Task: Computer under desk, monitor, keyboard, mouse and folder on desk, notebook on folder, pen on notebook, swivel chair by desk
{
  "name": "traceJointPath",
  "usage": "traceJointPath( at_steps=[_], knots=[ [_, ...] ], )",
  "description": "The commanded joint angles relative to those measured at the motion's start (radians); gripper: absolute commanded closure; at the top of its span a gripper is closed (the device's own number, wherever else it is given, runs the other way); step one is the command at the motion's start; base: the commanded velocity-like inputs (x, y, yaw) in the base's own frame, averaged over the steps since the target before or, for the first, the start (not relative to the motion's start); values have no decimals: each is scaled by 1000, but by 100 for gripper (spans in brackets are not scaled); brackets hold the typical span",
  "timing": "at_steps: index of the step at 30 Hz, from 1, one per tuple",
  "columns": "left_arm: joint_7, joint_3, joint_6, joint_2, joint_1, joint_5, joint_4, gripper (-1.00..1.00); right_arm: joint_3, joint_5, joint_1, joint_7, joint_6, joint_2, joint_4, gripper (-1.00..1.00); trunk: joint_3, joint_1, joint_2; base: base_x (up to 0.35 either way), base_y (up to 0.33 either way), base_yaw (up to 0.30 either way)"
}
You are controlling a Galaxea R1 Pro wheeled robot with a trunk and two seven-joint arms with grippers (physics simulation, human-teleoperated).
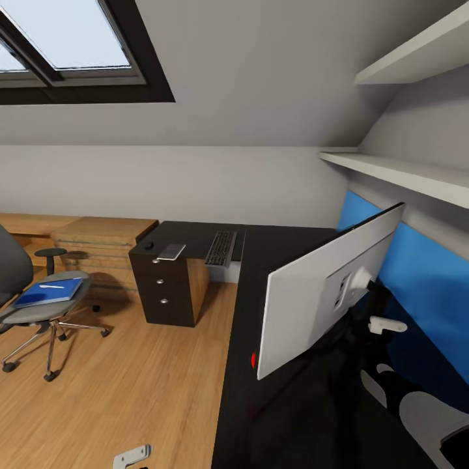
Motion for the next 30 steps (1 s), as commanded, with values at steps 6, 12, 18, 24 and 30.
traceJointPath(
  at_steps=[6, 12, 18, 24, 30],
  knots=[
    [9, -7, 6, 2, -1, 3, -3, -100, 9, -1, -1, -8, -4, -1, -1, -100, -1, 0, -1, 0, 0, 0],
    [9, -7, 5, 2, -1, 3, -2, -100, 9, -1, -1, -8, -6, -1, -1, -100, -1, 0, -1, 0, 0, 0],
    [9, -7, 5, 2, -1, 3, -3, -100, 9, -2, -1, -8, -8, -1, -1, -100, -1, 0, -1, 0, 0, 0],
    [9, -7, 5, 2, -1, 3, -2, -100, 9, -2, -1, -8, -8, -1, -1, -100, -1, 0, -1, 0, 0, 0],
    [9, -7, 5, 2, -1, 3, -2, -100, 9, -1, -1, -7, -8, -1, -1, -100, -1, 0, -1, 0, 0, 0]
  ],
)
